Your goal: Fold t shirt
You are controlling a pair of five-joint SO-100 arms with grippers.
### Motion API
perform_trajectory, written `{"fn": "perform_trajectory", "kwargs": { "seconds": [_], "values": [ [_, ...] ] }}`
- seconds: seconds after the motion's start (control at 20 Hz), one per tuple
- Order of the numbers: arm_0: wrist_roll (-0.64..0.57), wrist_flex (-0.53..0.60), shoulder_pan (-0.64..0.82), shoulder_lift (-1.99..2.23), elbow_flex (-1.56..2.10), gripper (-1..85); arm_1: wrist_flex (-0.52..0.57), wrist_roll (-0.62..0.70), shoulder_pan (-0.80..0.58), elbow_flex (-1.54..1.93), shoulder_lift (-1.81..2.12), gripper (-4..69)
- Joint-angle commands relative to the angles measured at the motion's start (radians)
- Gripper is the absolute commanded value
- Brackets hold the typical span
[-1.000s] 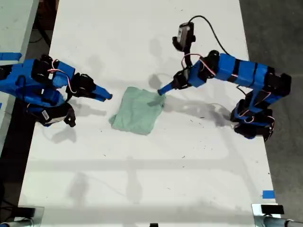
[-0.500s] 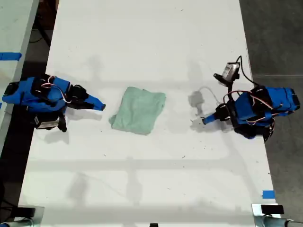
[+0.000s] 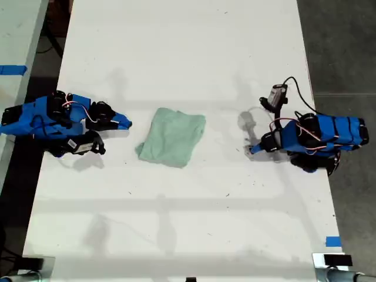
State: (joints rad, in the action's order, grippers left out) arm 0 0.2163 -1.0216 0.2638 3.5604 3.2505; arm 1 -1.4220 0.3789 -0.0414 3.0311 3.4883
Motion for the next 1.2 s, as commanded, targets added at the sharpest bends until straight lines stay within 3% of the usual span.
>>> {"fn": "perform_trajectory", "kwargs": {
  "seconds": [0.0, 0.3, 0.4, 0.45, 0.6, 0.75, 0.85, 1.15],
  "values": [
    [-0.044, 0.002, 0.015, 0.014, 0.043, 2.0, 0.023, 0.018, 0.017, 0.046, 0.011, 4.8],
    [-0.094, 0.002, -0.032, 0.014, 0.043, 6.1, 0.023, 0.025, 0.032, 0.046, 0.011, 9.0],
    [-0.106, 0.002, -0.031, 0.014, 0.043, 7.5, 0.023, 0.152, 0.032, 0.046, 0.011, 14.5],
    [-0.106, 0.002, -0.017, 0.014, 0.043, 7.6, 0.025, 0.224, 0.043, 0.048, 0.012, 14.0],
    [-0.106, 0.002, -0.002, 0.014, 0.043, 10.6, 0.025, 0.212, 0.054, 0.048, 0.012, 13.3],
    [-0.106, 0.002, -0.003, 0.014, 0.043, 11.0, 0.031, 0.301, 0.052, 0.049, 0.012, 13.0],
    [-0.106, 0.002, -0.003, 0.014, 0.043, 11.0, 0.037, 0.456, 0.052, 0.052, 0.012, 12.3],
    [-0.106, 0.002, -0.003, 0.014, 0.043, 11.1, 0.037, 0.449, 0.046, 0.052, 0.014, 10.0]
  ]
}}
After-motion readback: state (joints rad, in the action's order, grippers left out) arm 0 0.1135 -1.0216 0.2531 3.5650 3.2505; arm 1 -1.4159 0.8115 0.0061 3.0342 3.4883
